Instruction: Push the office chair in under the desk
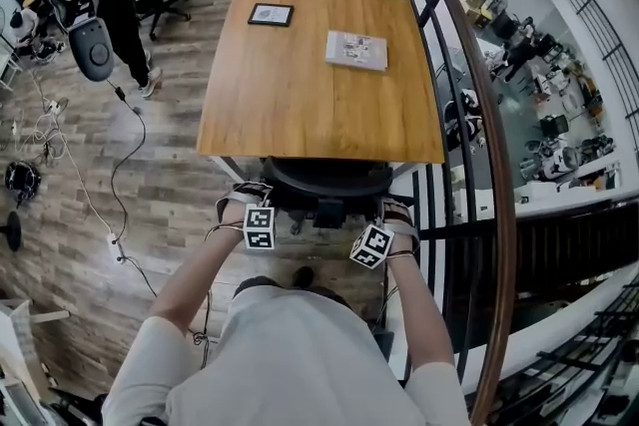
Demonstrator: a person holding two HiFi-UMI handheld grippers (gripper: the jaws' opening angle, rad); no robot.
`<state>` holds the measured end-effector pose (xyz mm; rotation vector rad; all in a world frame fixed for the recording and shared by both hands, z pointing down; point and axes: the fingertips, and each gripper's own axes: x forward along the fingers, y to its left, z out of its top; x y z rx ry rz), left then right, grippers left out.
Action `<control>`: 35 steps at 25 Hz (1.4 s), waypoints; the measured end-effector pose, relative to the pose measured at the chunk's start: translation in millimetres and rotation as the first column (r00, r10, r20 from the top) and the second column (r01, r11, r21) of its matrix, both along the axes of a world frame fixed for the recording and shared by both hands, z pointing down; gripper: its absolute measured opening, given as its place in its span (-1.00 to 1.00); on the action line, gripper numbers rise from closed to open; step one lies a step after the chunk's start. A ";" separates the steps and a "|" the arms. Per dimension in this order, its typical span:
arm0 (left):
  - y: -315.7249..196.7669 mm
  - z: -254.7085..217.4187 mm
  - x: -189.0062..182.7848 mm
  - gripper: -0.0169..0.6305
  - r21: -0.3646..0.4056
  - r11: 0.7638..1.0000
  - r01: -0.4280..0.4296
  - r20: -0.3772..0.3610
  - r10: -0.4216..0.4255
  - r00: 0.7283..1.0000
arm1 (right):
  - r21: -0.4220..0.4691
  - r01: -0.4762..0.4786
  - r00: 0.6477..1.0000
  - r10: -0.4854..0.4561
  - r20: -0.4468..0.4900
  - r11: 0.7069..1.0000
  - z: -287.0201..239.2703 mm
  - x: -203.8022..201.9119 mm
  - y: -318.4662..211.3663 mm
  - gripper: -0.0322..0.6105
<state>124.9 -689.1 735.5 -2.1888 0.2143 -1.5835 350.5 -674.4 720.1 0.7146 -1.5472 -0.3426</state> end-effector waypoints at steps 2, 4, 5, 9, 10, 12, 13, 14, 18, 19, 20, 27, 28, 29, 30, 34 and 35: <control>-8.4 0.4 3.2 -0.67 0.006 1.000 0.007 -0.001 -0.007 1.000 | 0.001 0.007 1.000 -0.007 0.000 1.000 0.2 3.0 -10.0 -0.29; -16.4 1.8 4.0 -0.68 0.014 1.000 0.008 0.000 -0.008 1.000 | 0.002 0.011 1.000 -0.011 0.000 1.000 2.1 4.2 -19.1 -0.29; -19.4 2.3 4.0 -0.68 0.013 1.000 0.007 0.000 -0.007 1.000 | 0.004 0.013 1.000 -0.013 -0.002 1.000 2.7 4.8 -23.2 -0.29; -27.2 1.8 8.0 -0.68 0.007 1.000 0.008 -0.005 -0.008 1.000 | -0.006 0.011 1.000 -0.011 -0.003 1.000 1.8 7.7 -32.2 -0.29; -29.1 2.4 8.2 -0.68 0.007 1.000 0.008 -0.005 -0.008 1.000 | -0.013 0.011 1.000 -0.011 0.000 1.000 2.8 7.5 -34.0 -0.29; -32.1 5.3 7.9 -0.67 0.002 1.000 0.008 -0.004 -0.008 1.000 | -0.025 0.014 1.000 -0.014 0.004 1.000 6.2 7.7 -38.1 -0.29; -33.7 6.7 8.4 -0.67 -0.002 1.000 0.008 -0.005 -0.008 1.000 | -0.029 0.018 1.000 -0.018 0.004 0.999 7.5 8.5 -40.1 -0.29; -35.4 7.7 9.6 -0.67 -0.005 1.000 0.008 -0.005 -0.008 1.000 | -0.032 0.021 1.000 -0.021 0.003 0.999 8.3 10.0 -42.1 -0.29; -44.5 8.7 12.6 -0.67 0.000 1.000 0.016 -0.002 -0.016 1.000 | -0.024 0.027 1.000 -0.027 -0.005 0.999 8.8 14.0 -52.7 -0.29; -46.7 8.4 12.7 -0.67 0.001 1.000 0.019 -0.001 -0.019 1.000 | -0.029 0.028 1.000 -0.028 -0.006 0.999 8.3 13.7 -55.3 -0.29; -48.6 8.2 12.9 -0.66 0.002 1.000 0.020 0.000 -0.020 1.000 | -0.037 0.029 1.000 -0.029 -0.006 0.999 8.0 13.6 -57.2 -0.29; -38.0 10.6 11.2 -0.46 -0.043 0.999 -0.006 0.037 0.008 0.999 | -0.063 0.034 0.999 -0.034 -0.004 0.997 11.3 14.3 -50.8 -0.29; -36.2 11.4 10.4 -0.42 -0.048 0.999 -0.009 0.044 0.011 0.999 | -0.069 0.034 0.999 -0.035 -0.007 0.997 12.0 14.4 -49.7 -0.29; -35.3 11.2 9.3 -0.38 -0.049 0.999 -0.010 0.051 0.012 0.999 | -0.074 0.034 0.999 -0.035 -0.009 0.997 11.4 14.4 -49.1 -0.29; -35.5 9.7 8.0 -0.36 -0.046 0.999 -0.006 0.054 0.008 0.999 | -0.077 0.031 0.999 -0.031 -0.007 0.997 10.2 14.4 -48.8 -0.29; -44.6 -5.7 2.1 -0.32 -0.043 0.995 0.092 -0.021 -0.093 0.995 | -0.048 -0.010 0.999 0.012 0.039 0.999 -2.4 14.0 -50.7 -0.21; -45.2 -10.7 0.8 -0.30 -0.052 0.992 0.115 -0.050 -0.118 0.992 | -0.039 -0.023 0.998 0.025 0.060 0.999 -5.6 12.5 -49.8 -0.21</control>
